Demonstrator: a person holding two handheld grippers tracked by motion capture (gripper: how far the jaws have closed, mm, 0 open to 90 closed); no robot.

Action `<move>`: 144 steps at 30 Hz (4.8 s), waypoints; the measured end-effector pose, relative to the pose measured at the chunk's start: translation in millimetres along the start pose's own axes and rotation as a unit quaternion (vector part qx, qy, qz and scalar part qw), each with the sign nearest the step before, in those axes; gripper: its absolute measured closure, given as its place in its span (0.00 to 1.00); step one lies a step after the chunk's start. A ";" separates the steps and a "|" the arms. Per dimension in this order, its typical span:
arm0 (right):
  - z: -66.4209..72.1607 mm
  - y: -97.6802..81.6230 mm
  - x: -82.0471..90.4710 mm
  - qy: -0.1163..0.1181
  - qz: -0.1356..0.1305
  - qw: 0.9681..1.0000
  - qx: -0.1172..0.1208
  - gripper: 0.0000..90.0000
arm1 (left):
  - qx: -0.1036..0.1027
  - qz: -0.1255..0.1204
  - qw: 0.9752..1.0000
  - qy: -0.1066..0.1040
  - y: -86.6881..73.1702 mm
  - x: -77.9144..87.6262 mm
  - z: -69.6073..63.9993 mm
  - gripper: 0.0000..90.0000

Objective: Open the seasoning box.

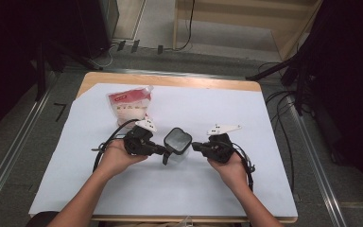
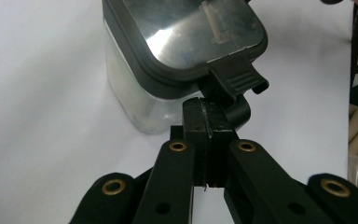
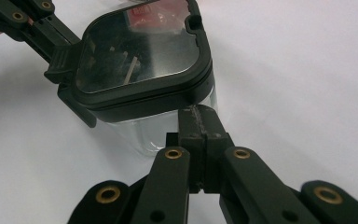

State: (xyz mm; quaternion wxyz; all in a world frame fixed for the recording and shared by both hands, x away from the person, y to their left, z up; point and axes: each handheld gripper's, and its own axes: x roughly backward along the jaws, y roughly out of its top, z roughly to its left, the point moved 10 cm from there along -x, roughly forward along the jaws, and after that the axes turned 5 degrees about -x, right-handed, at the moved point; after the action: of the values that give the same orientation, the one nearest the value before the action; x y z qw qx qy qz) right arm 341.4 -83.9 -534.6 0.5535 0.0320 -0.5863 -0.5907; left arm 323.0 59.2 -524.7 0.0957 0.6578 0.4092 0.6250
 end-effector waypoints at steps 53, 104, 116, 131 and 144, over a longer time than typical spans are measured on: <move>-17.2 -3.9 35.4 -0.036 -0.022 0.999 -0.020 1.00 | -0.035 -0.038 0.998 -0.047 35.3 -42.0 -54.4 1.00; 52.5 -38.9 5.7 0.007 0.030 0.999 0.026 1.00 | -0.021 -0.052 0.998 0.008 15.8 20.9 5.7 0.46; 30.0 -36.4 18.0 -0.014 0.022 1.000 0.006 1.00 | -0.023 -0.061 0.998 0.003 17.8 21.4 3.6 0.46; -5.5 -35.3 29.4 -0.046 0.018 0.998 -0.029 1.00 | -0.017 -0.062 0.998 -0.004 19.2 18.2 0.5 0.47; -30.9 -31.2 32.1 -0.075 0.016 0.996 -0.052 1.00 | -0.037 -0.060 0.997 -0.015 26.7 4.8 -3.5 0.47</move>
State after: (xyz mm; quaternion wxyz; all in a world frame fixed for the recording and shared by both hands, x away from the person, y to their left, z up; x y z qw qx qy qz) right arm 331.0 -135.8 -547.3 0.5185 -0.0503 -0.5948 -0.6122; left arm 330.4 43.8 -503.4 0.1634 0.6377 0.4228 0.6227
